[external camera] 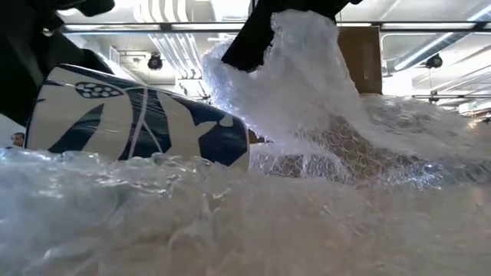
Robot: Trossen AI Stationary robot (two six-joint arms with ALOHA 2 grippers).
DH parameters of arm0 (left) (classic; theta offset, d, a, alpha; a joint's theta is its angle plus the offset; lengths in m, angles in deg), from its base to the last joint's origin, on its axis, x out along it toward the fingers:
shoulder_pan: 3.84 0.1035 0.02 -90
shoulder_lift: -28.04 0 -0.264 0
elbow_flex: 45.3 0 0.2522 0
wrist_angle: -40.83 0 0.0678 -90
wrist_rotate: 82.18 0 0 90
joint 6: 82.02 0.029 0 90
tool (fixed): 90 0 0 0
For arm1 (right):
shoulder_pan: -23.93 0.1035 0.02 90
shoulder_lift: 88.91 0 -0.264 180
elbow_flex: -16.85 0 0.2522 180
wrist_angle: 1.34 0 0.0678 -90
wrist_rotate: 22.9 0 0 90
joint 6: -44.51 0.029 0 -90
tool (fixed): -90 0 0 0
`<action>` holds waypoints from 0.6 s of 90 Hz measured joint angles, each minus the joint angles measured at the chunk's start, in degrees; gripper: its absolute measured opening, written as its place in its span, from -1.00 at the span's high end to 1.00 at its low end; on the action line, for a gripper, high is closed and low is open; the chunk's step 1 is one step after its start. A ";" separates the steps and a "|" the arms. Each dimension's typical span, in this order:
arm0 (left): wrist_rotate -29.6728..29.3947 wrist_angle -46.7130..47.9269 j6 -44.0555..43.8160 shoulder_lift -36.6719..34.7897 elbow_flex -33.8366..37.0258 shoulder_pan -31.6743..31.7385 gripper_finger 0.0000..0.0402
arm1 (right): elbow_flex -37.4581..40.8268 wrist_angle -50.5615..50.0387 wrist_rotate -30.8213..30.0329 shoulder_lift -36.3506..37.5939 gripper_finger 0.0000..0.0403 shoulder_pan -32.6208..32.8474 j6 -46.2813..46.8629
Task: Wrap mug
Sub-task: Wrap the blue patterned mug with the transparent bubble wrap
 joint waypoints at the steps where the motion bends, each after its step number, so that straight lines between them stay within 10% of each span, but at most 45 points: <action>1: -0.05 -0.06 0.29 0.00 -0.26 0.05 1.00 | 0.00 -0.14 0.13 -0.20 1.00 0.00 0.05; 54: -0.80 -2.51 10.37 -0.66 -4.54 6.88 1.00 | -0.13 -6.49 3.26 -2.05 1.00 0.05 5.62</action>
